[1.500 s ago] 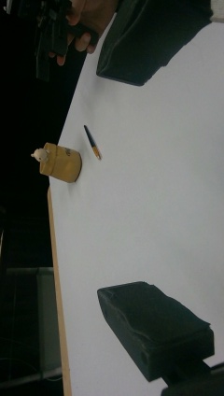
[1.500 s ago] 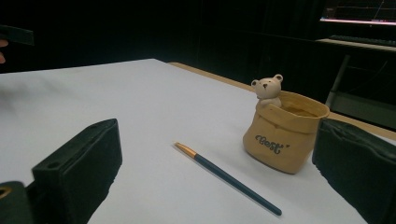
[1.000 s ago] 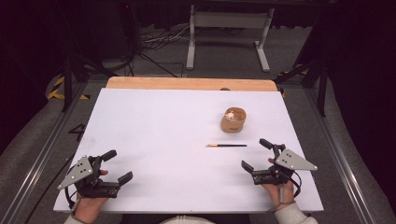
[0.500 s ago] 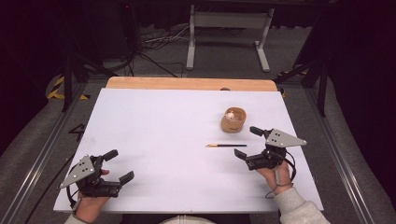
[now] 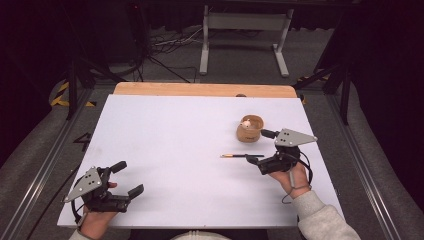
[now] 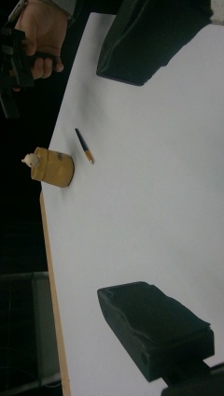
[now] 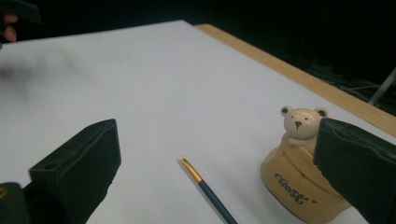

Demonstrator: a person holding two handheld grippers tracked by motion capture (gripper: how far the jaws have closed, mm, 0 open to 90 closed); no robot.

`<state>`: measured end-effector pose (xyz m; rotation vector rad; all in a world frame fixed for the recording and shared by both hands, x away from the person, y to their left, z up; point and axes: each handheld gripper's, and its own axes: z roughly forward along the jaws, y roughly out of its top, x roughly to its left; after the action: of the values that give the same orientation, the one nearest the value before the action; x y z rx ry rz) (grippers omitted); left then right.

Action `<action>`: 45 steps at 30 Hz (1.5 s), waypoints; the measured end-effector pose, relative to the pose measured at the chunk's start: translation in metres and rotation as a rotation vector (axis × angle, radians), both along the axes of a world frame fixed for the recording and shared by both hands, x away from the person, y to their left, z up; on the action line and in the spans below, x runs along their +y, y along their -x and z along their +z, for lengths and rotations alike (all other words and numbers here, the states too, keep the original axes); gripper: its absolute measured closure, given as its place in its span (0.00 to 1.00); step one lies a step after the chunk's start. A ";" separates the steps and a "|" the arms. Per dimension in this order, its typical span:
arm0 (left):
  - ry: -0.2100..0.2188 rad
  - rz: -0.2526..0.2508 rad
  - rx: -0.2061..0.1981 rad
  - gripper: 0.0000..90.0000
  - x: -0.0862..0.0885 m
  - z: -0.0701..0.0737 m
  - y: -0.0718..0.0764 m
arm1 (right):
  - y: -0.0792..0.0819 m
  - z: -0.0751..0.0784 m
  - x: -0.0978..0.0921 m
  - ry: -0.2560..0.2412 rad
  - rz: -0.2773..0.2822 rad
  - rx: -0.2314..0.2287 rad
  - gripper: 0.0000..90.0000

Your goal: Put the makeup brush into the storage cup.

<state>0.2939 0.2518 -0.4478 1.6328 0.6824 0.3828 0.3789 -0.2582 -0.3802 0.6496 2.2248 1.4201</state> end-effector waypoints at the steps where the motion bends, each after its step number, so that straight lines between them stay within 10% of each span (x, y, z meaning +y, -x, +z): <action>1: 0.002 0.001 -0.001 0.01 0.000 0.000 0.000 | -0.002 0.002 0.002 0.024 0.004 0.016 0.02; 21: -0.003 -0.002 0.014 0.01 0.001 -0.001 -0.001 | -0.043 0.020 0.045 0.399 0.125 0.196 0.07; 34: 0.005 0.002 0.023 0.01 0.001 -0.002 -0.002 | -0.057 0.025 0.059 0.537 0.178 0.261 0.08; 45: 0.004 0.002 0.024 0.01 0.002 -0.002 -0.002 | -0.067 0.020 0.060 0.555 0.202 0.341 0.09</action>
<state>0.2962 0.2540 -0.4495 1.6356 0.7026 0.3634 0.4459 -0.1977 -0.3603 0.5070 2.8507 0.7353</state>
